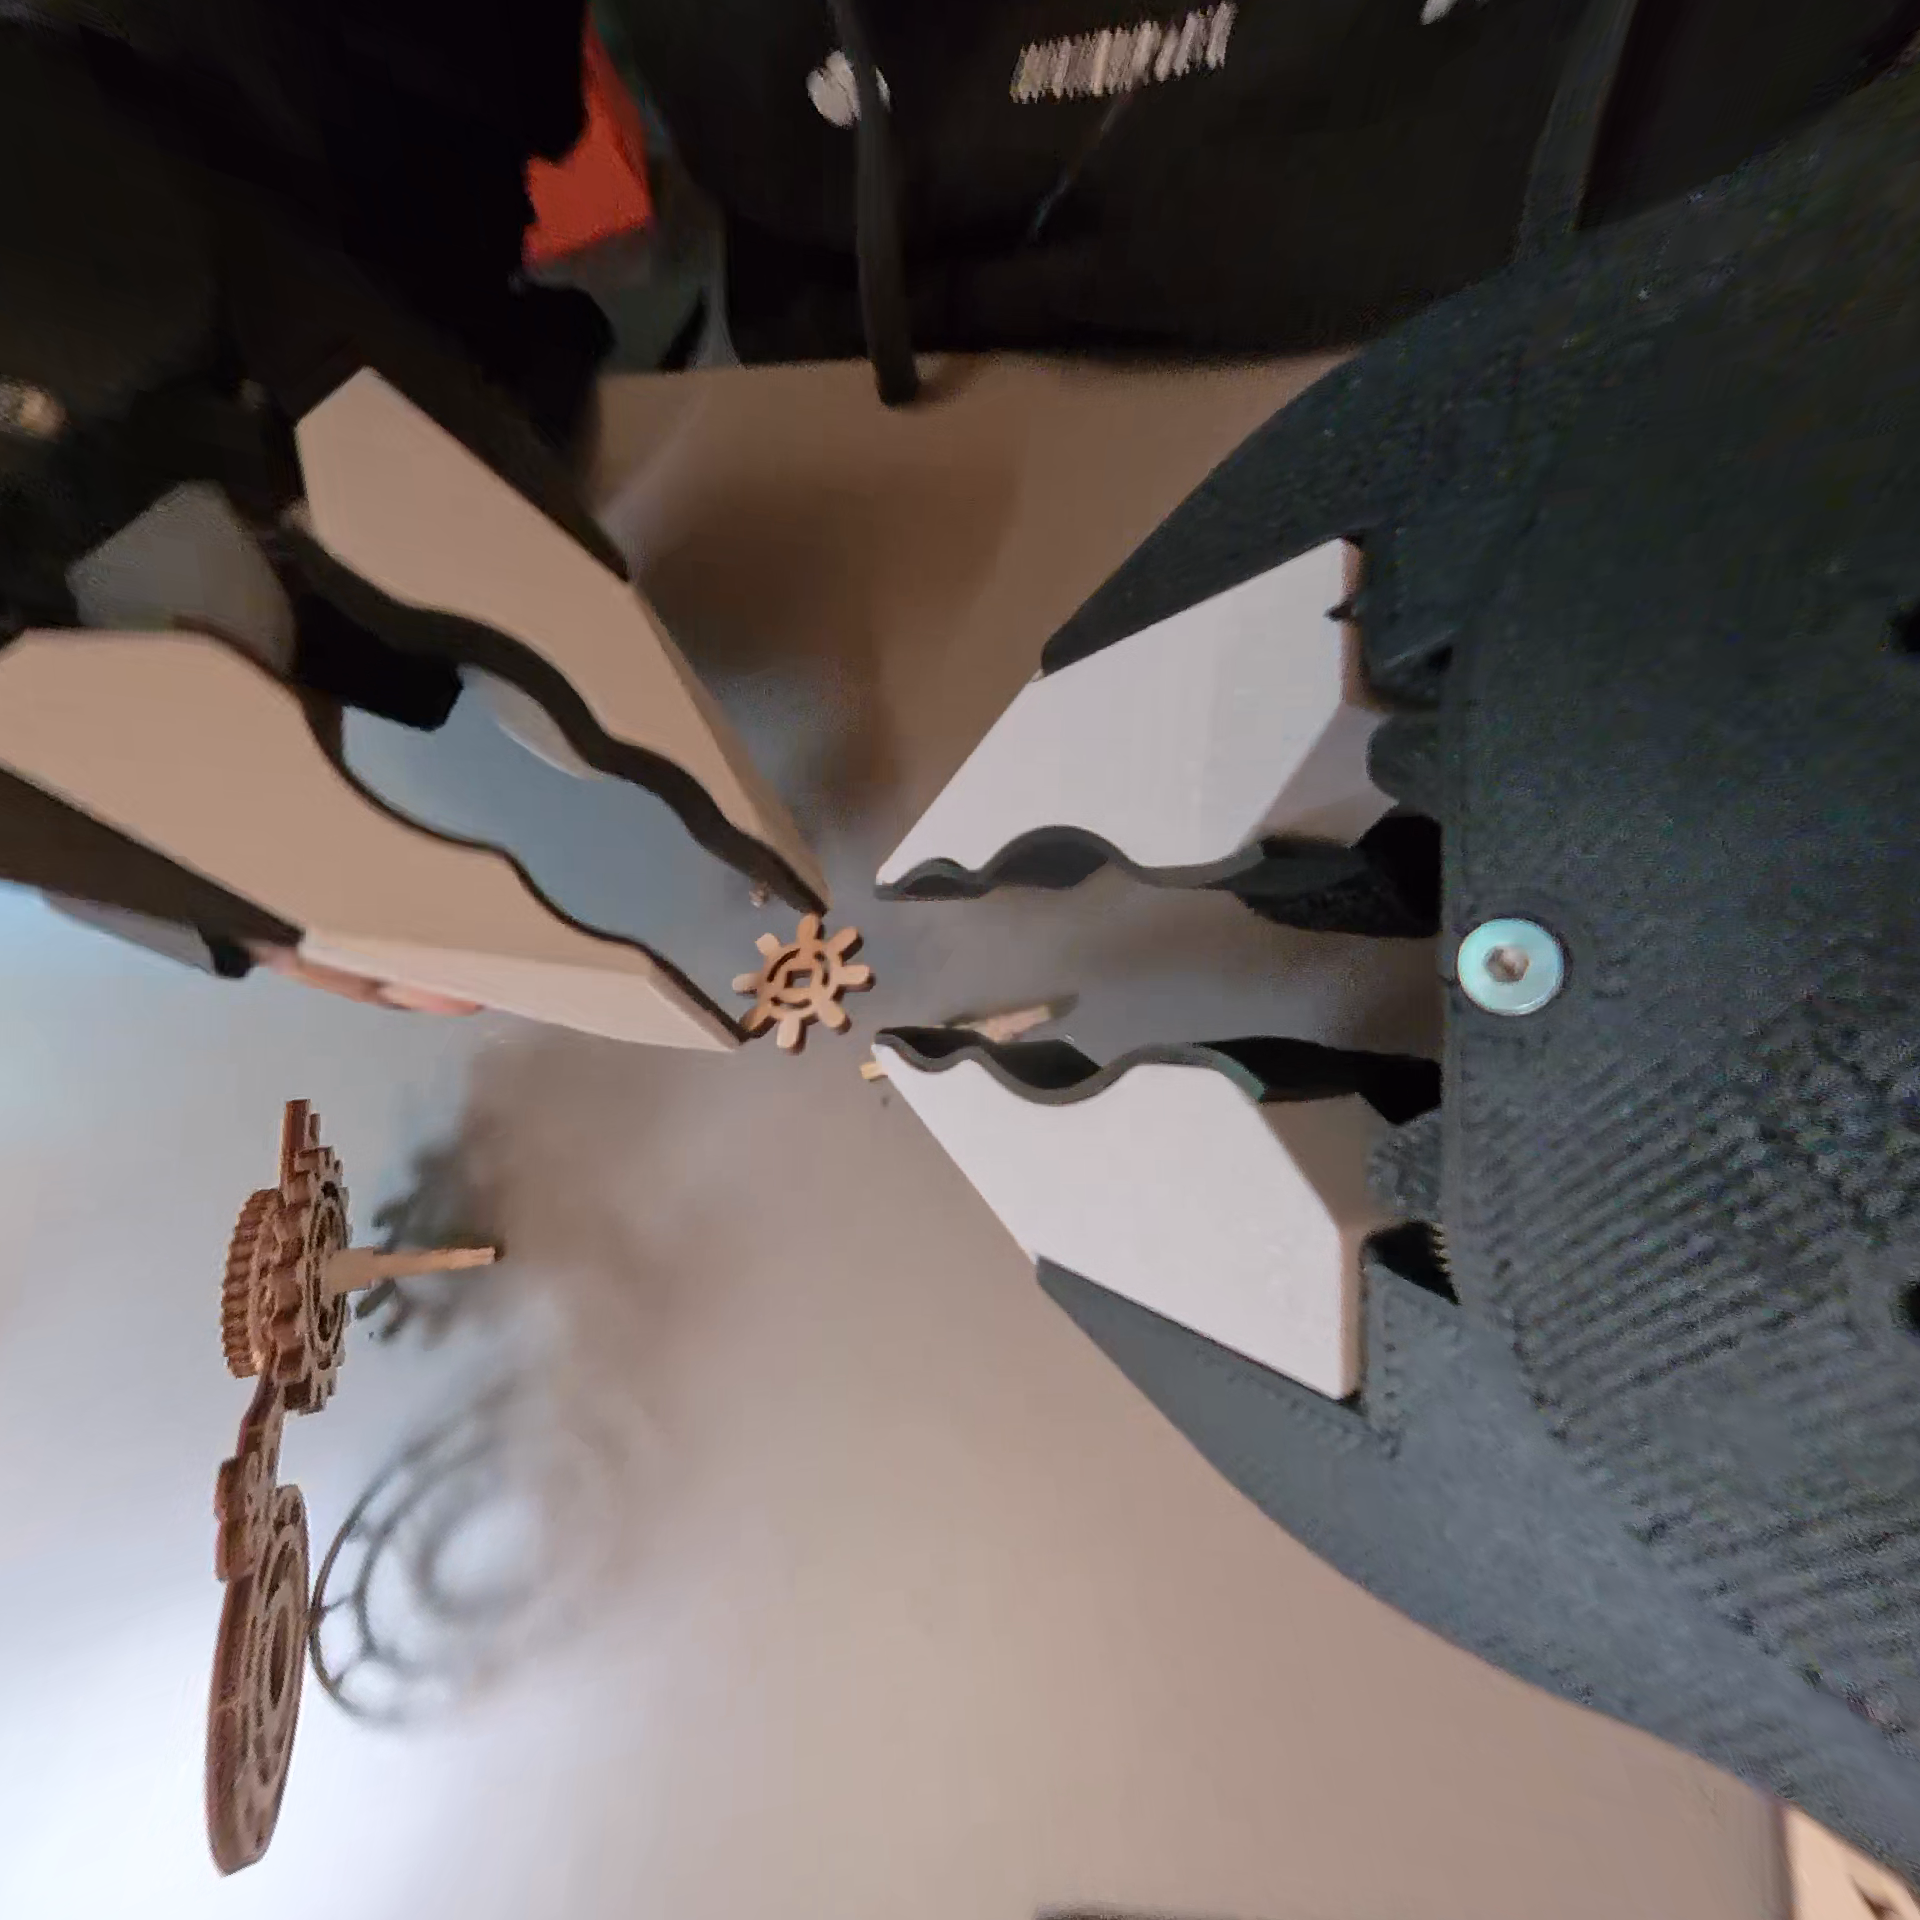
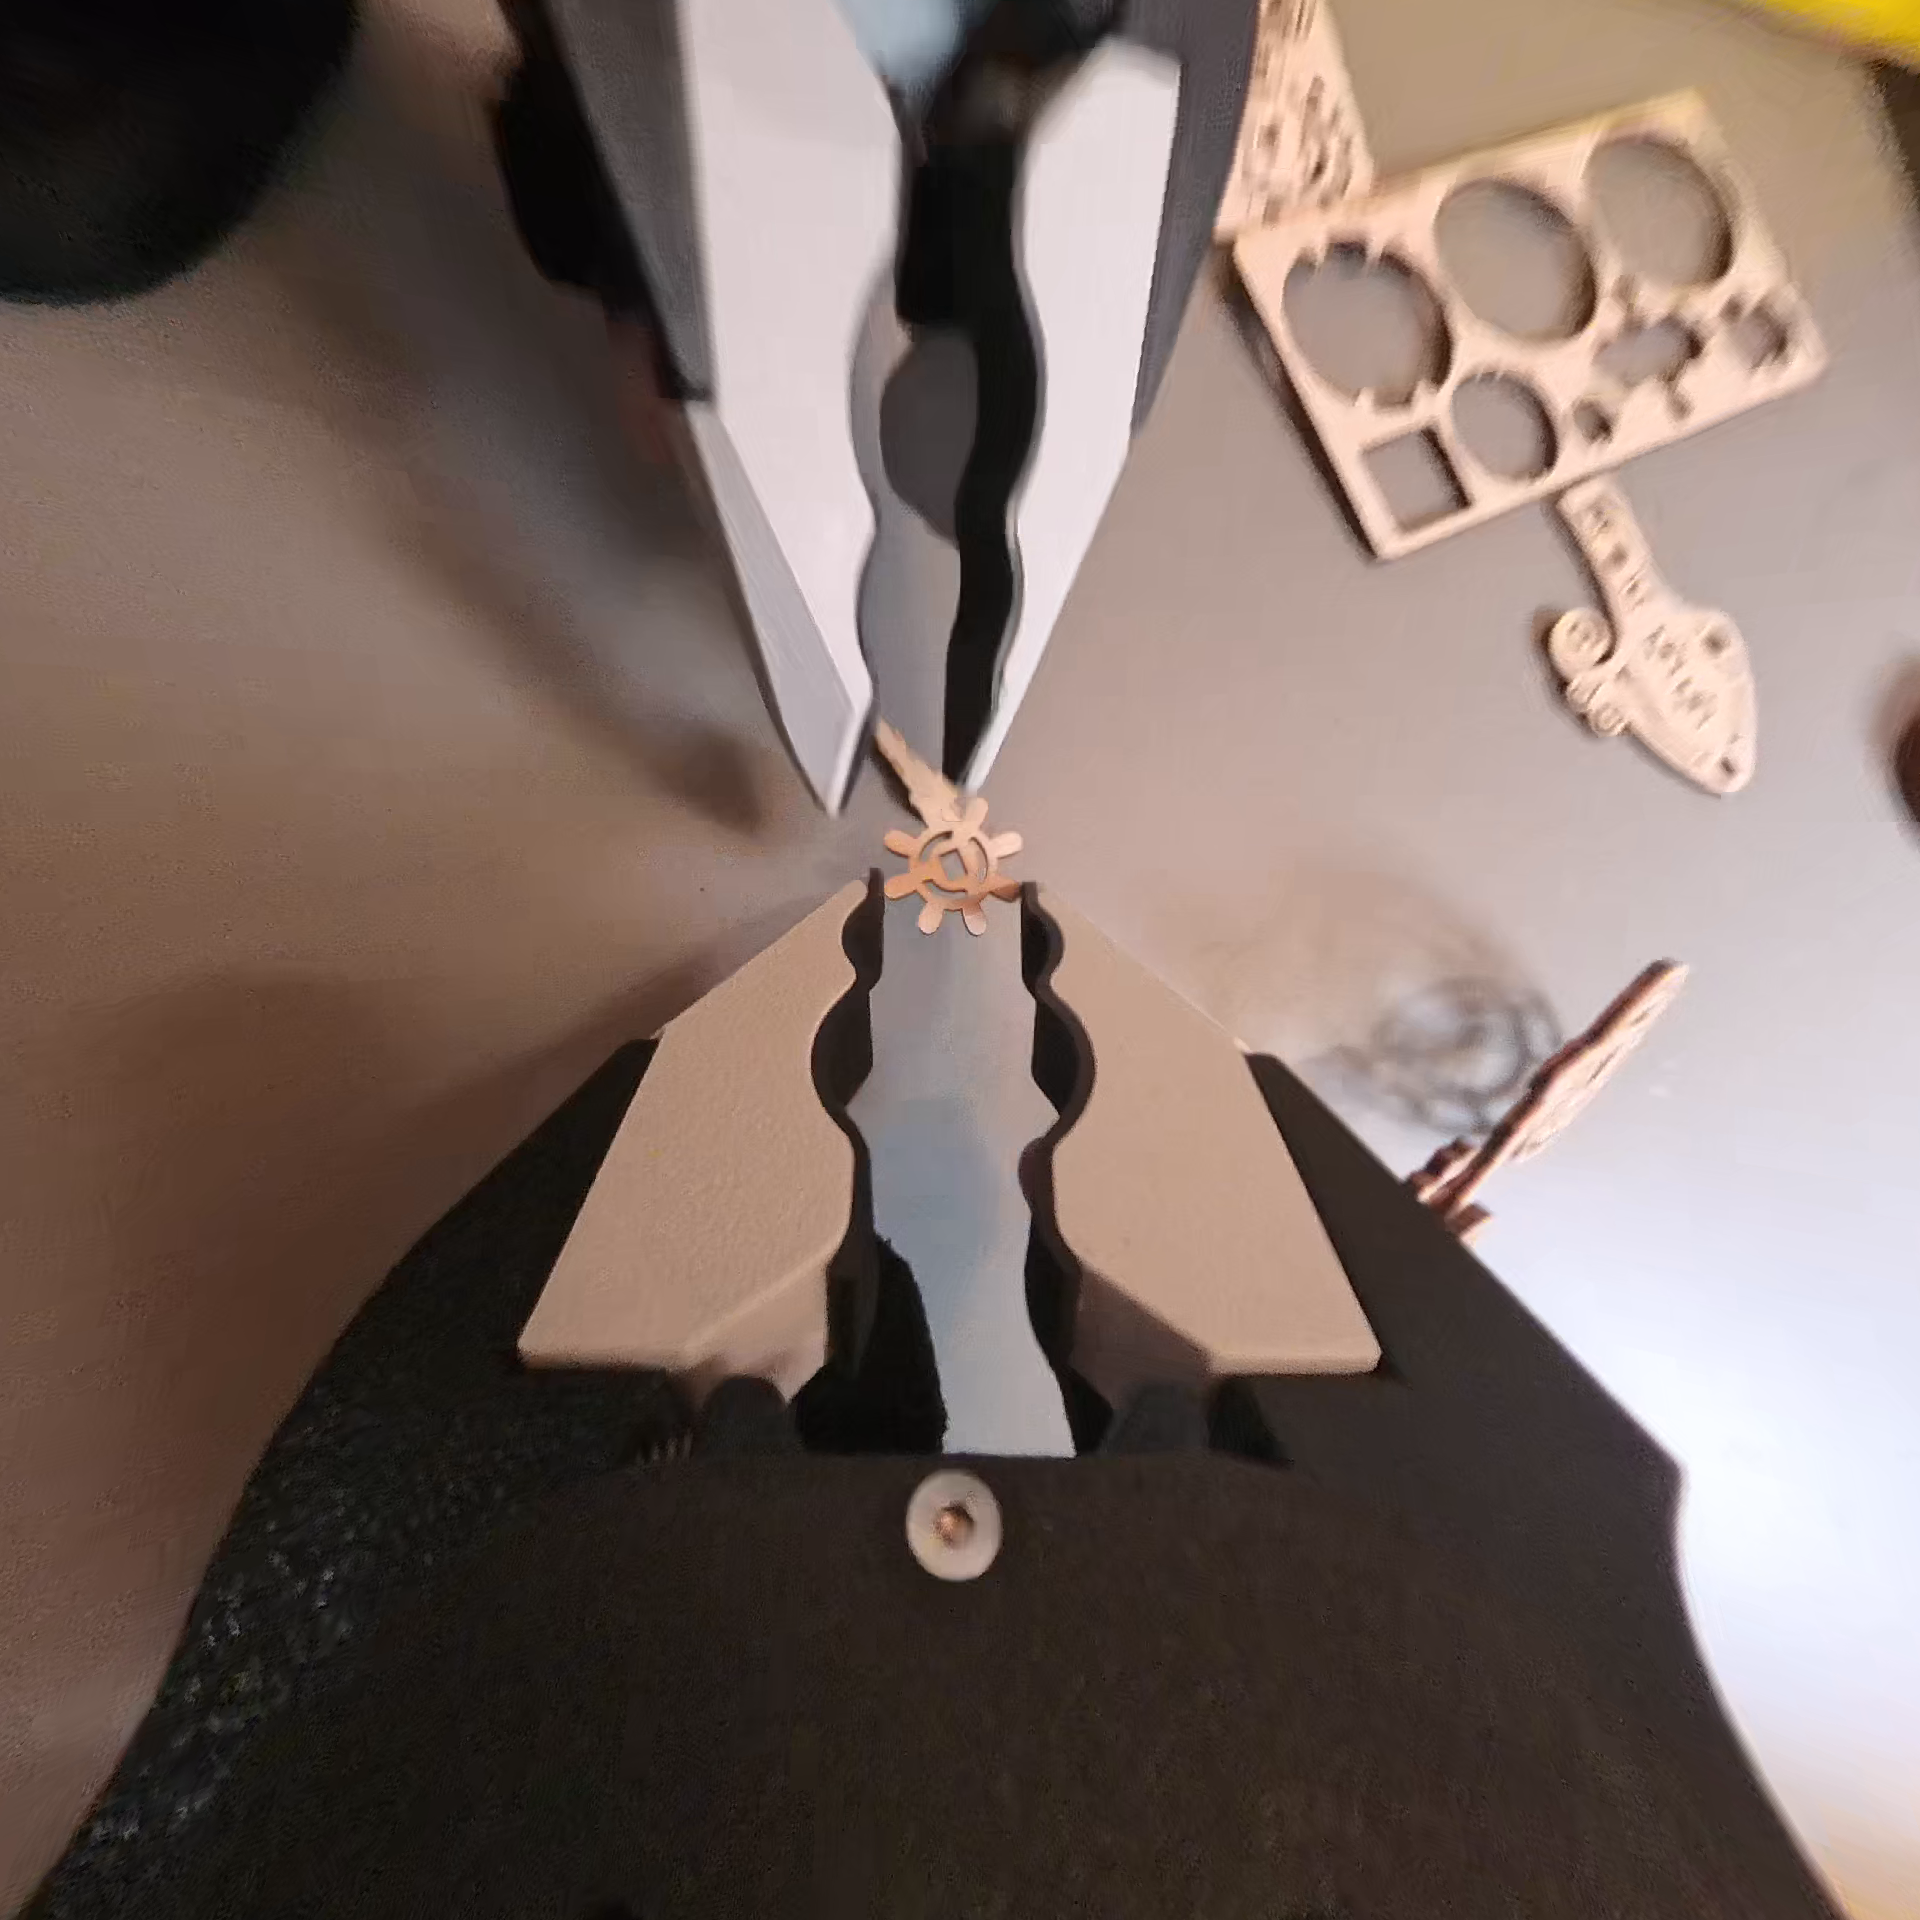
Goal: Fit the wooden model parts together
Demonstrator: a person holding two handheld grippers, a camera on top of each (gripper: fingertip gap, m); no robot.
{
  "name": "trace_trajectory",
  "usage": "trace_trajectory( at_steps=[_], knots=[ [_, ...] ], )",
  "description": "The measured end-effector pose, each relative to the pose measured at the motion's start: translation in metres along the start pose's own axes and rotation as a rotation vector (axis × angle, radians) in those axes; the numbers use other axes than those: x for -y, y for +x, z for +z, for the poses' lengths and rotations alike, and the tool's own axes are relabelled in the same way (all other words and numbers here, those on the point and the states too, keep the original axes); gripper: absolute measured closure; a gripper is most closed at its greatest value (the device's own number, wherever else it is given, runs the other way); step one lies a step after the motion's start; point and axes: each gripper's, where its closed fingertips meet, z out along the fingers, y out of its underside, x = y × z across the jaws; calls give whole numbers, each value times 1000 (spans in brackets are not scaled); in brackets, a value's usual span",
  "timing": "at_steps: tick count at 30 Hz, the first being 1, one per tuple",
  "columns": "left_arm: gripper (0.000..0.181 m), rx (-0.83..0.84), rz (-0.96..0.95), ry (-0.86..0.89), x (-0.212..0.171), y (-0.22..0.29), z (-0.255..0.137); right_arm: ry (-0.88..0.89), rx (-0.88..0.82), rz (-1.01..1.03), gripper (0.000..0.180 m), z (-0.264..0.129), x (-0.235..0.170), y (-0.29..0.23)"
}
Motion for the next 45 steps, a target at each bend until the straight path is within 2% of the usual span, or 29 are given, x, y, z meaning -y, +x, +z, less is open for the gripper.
trace_trajectory(
  at_steps=[1, 3, 6, 11, 13, 16, 19, 22, 28, 37, 39, 43, 45],
  knots=[
    [158, -29, -39, 31, 3, 1, 1, 31, -15, -30, 156, -4, 6, 0],
    [159, -115, -130, 106, 11, 3, -2, 74, -51, -80, 156, -10, 15, 1],
    [170, -278, -236, 224, 24, 12, -12, 125, -87, -111, 157, -18, 22, 4],
    [177, -504, -310, 374, 41, 25, -31, 287, -107, -116, 163, -38, 40, 9],
    [179, -633, -306, 462, 52, 34, -47, 442, -65, -71, 158, -53, 55, 8],
    [179, -833, -287, 577, 65, 49, -72, 585, 45, -26, 142, -68, 63, 1],
    [179, -967, -268, 598, 69, 64, -80, 736, 130, 9, 135, -80, 78, -8],
    [179, -1084, -271, 586, 69, 78, -83, 796, 164, -25, 135, -86, 88, -18],
    [179, -1176, -285, 540, 66, 92, -77, 870, 265, -50, 147, -102, 96, -36],
    [178, -1244, -269, 534, 68, 104, -79, 843, 233, -115, 146, -100, 98, -44],
    [178, -1255, -275, 533, 69, 104, -78, 851, 224, -121, 154, -101, 100, -44],
    [179, -1228, -315, 551, 72, 97, -74, 828, 210, -103, 154, -100, 96, -38],
    [172, -1138, -361, 581, 76, 82, -69, 790, 179, -80, 155, -97, 91, -29]
  ],
)
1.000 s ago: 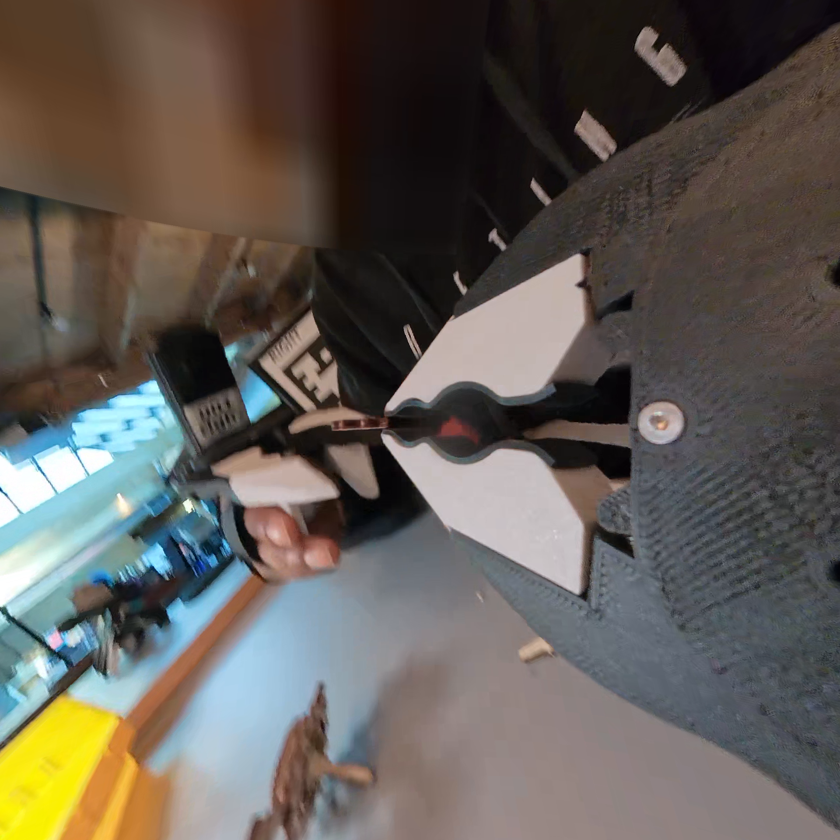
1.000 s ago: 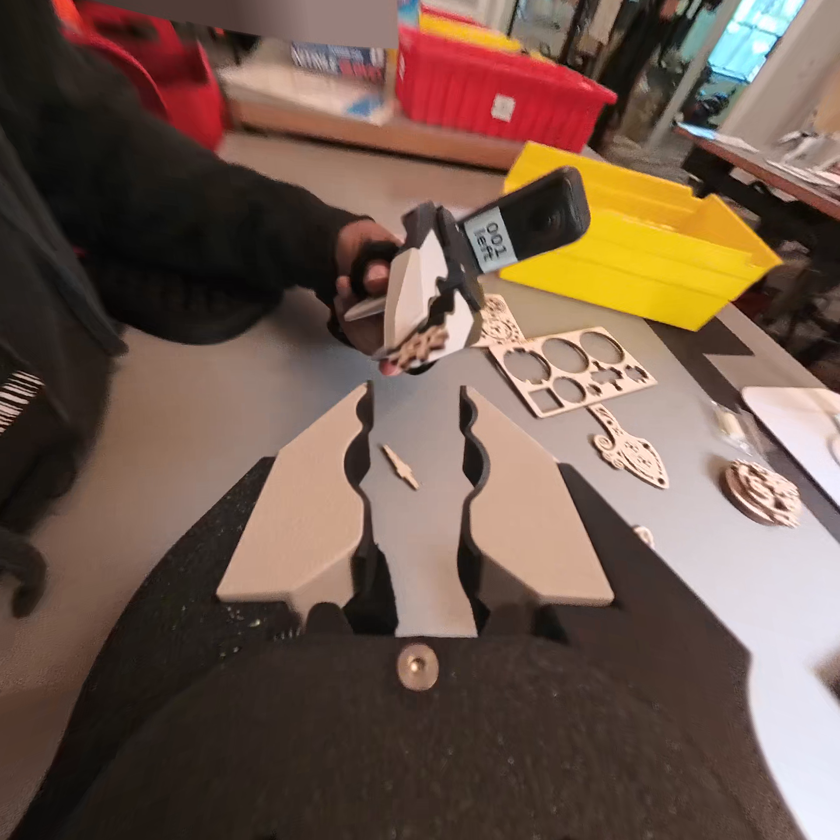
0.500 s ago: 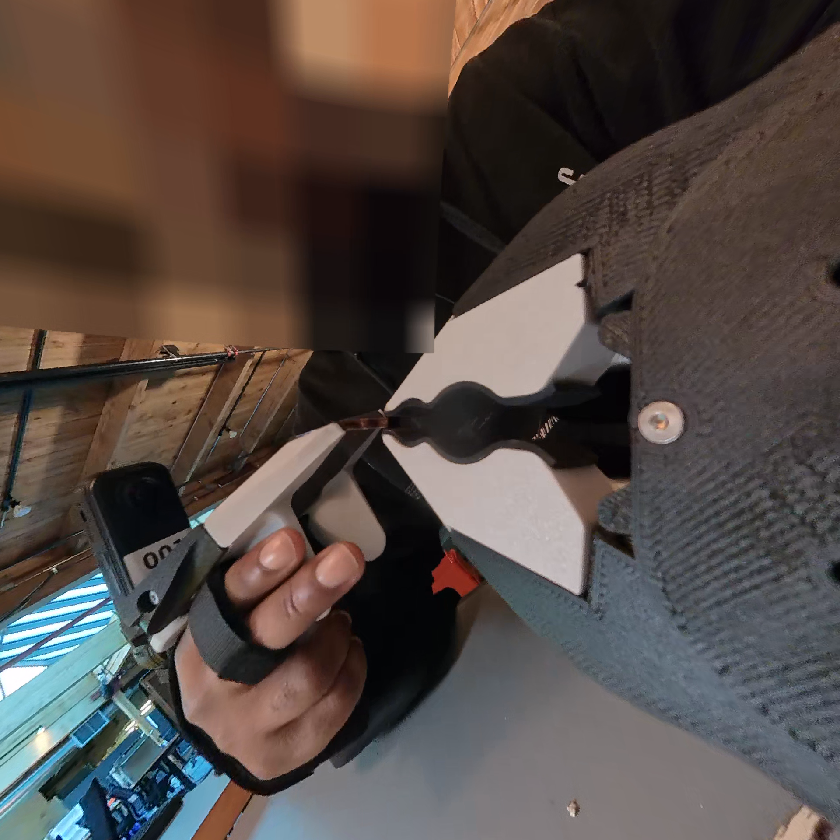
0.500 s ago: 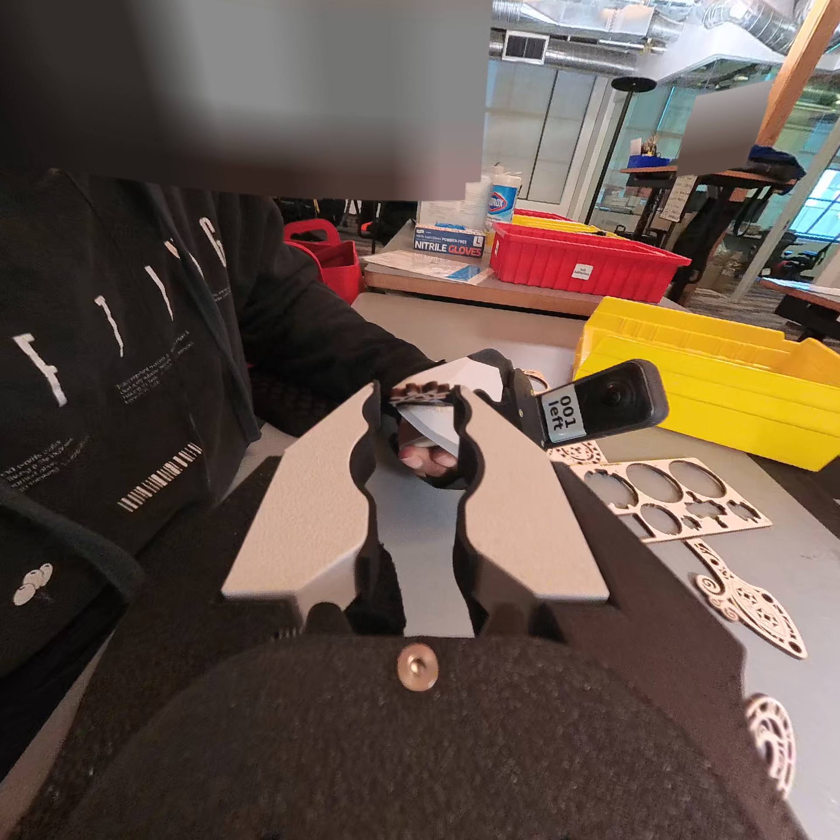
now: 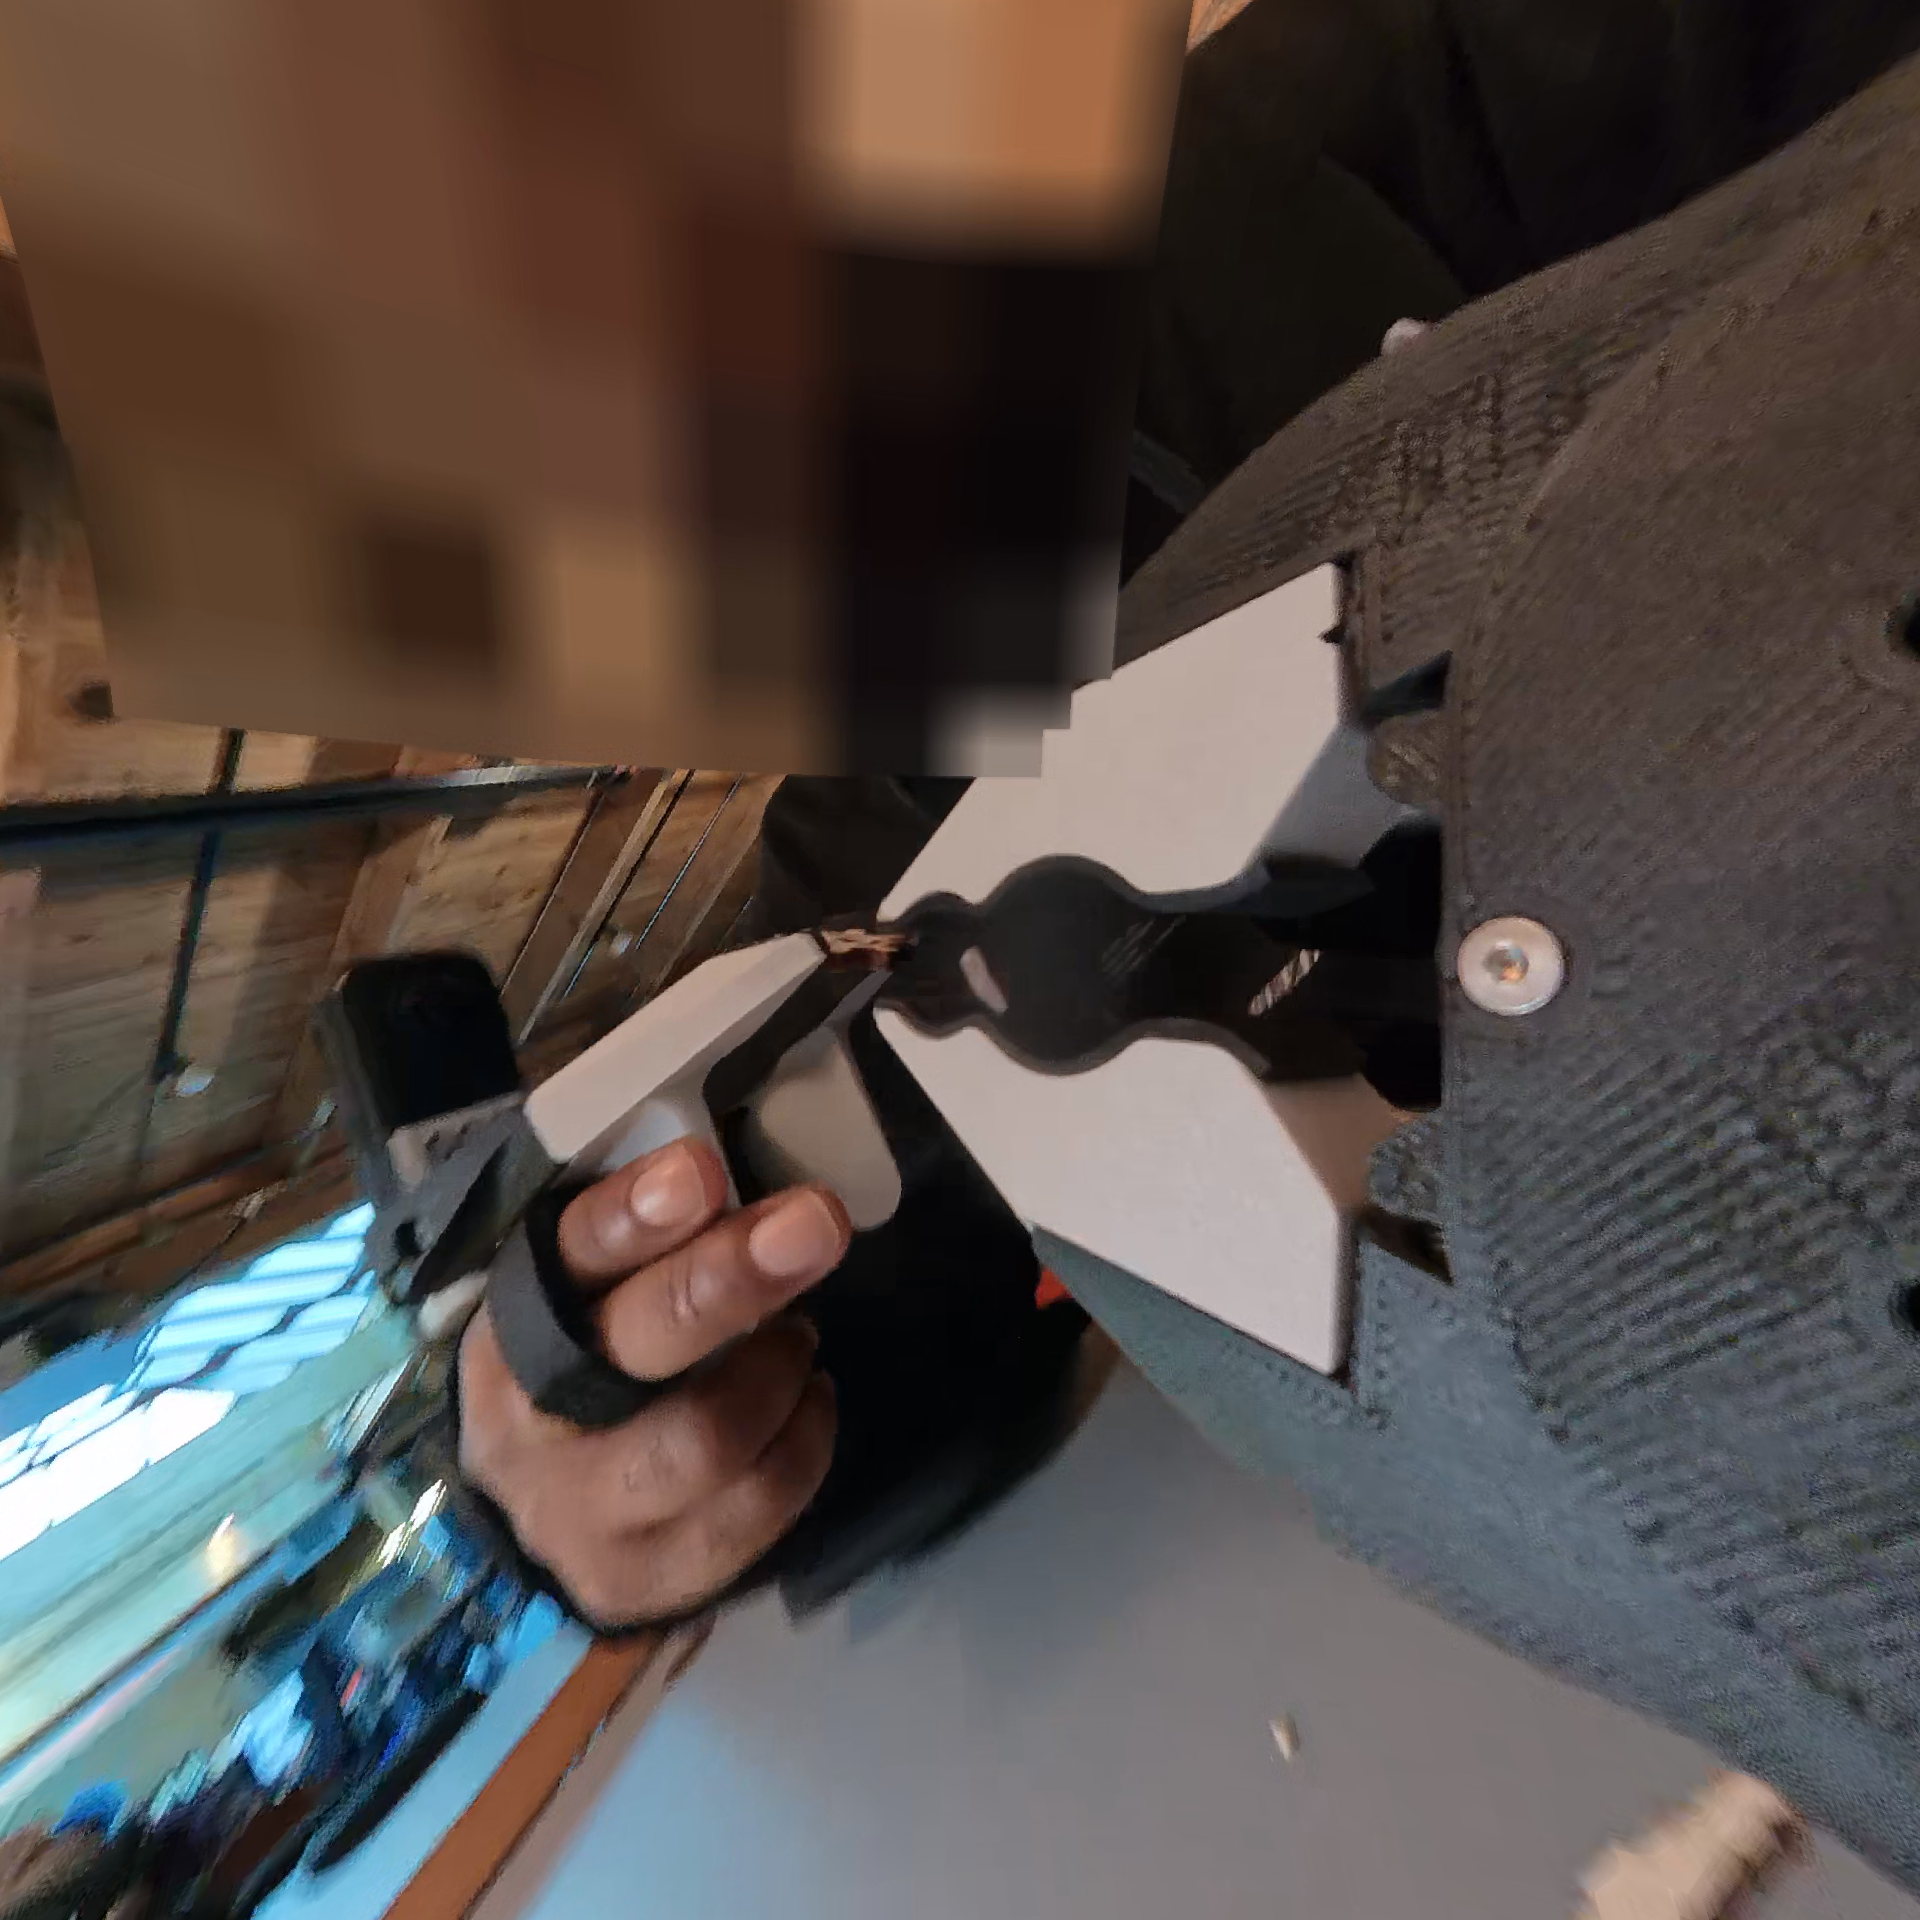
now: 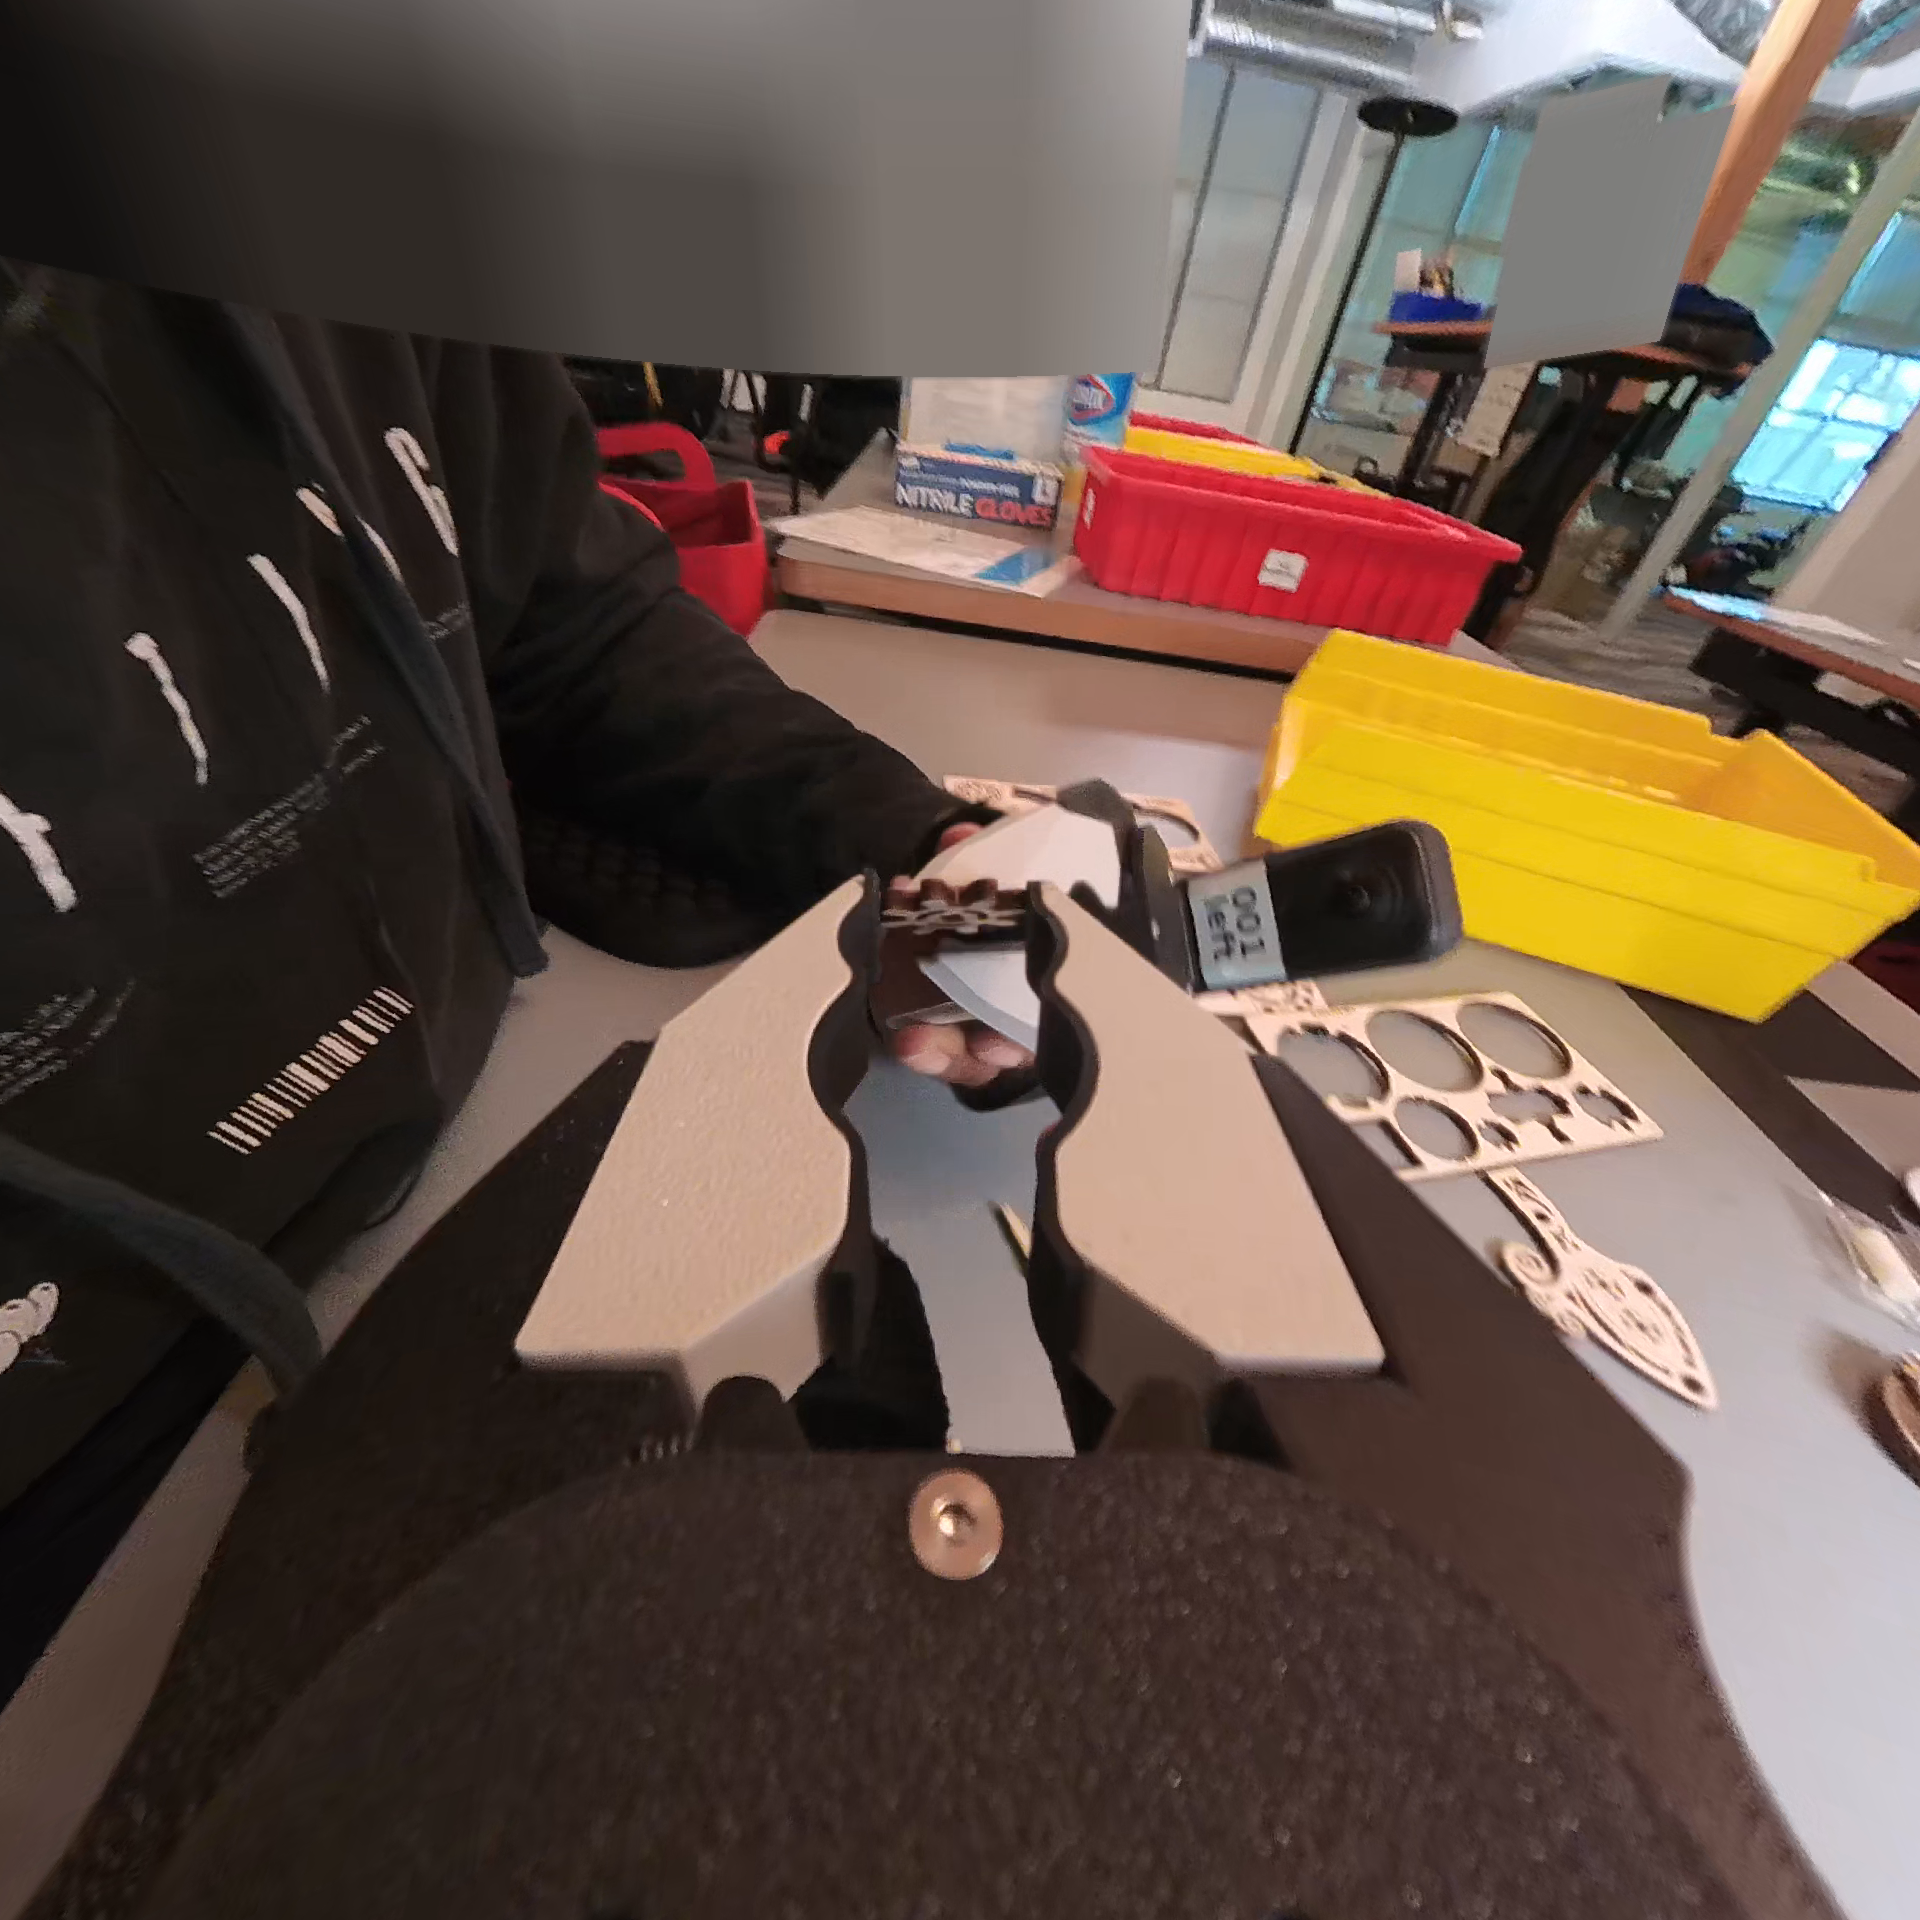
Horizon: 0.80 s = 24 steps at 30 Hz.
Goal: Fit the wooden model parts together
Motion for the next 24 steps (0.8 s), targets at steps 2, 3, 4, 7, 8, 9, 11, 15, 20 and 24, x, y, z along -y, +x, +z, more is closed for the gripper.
trace_trajectory(
  at_steps=[2, 3, 4, 7, 8, 9, 11, 15, 20, 24],
  knots=[
    [160, 176, 36, 39, 11, -17, -14, -76, -64, -15, 155, -3, -9, 12],
    [156, 295, 68, 37, 13, -29, -23, -126, -96, -31, 155, -5, -16, 17],
    [153, 404, 101, 24, 13, -39, -32, -180, -130, -43, 154, -6, -24, 22],
    [149, 532, 144, 15, 15, -48, -39, -349, -194, -105, 154, -6, -52, 32],
    [147, 547, 144, 15, 14, -50, -38, -380, -201, -110, 155, -4, -58, 33],
    [145, 568, 145, 7, 13, -54, -37, -403, -202, -110, 154, -3, -62, 33],
    [145, 588, 137, -18, 8, -60, -36, -438, -209, -120, 155, -3, -69, 34],
    [152, 597, 131, -11, 9, -63, -36, -469, -228, -126, 155, -3, -74, 36],
    [154, 549, 96, 5, 9, -60, -35, -447, -230, -132, 155, 0, -71, 35],
    [154, 359, 16, 95, 16, -41, -29, -340, -250, -161, 153, 1, -55, 36]
  ],
)
